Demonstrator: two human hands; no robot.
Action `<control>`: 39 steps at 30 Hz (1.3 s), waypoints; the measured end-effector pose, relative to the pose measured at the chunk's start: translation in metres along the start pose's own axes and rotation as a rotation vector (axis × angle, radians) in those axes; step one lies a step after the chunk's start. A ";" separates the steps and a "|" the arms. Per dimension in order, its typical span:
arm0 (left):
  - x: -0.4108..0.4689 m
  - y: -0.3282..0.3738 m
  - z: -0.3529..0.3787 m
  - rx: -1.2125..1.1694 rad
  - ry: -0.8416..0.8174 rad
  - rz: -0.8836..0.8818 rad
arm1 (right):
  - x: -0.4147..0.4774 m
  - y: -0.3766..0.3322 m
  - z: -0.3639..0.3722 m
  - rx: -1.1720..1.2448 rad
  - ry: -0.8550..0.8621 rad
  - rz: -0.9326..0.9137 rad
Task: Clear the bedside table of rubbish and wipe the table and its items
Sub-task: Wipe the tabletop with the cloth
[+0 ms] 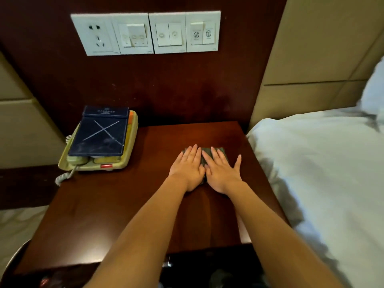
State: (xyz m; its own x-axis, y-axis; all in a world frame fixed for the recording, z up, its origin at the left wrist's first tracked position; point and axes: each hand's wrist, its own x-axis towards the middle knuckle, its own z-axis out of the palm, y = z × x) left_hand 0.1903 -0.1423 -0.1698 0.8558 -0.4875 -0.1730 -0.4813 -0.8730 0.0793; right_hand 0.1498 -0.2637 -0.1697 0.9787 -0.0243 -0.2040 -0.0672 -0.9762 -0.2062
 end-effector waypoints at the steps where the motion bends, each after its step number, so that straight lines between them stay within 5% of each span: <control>1: -0.014 0.010 0.003 -0.002 0.002 0.005 | -0.018 0.002 0.003 0.004 -0.003 0.010; 15: -0.147 0.100 0.036 0.021 -0.030 0.125 | -0.182 0.026 0.027 -0.066 -0.106 0.202; 22: -0.183 0.008 0.030 -0.012 -0.048 0.020 | -0.157 -0.064 0.036 -0.085 -0.153 0.058; 33: -0.278 -0.214 0.036 0.069 -0.018 -0.391 | -0.093 -0.299 0.078 -0.102 -0.129 -0.382; 37: -0.284 -0.243 0.025 0.079 -0.122 -0.397 | -0.076 -0.328 0.084 -0.083 -0.143 -0.450; 39: -0.271 -0.244 0.028 -0.077 -0.042 -0.429 | -0.067 -0.325 0.083 -0.071 -0.138 -0.466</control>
State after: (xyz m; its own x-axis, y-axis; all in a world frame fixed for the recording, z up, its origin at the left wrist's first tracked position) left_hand 0.0702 0.2033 -0.1692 0.9658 -0.0804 -0.2464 -0.0664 -0.9957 0.0644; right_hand 0.0901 0.0736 -0.1689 0.8663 0.4429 -0.2309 0.3900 -0.8886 -0.2413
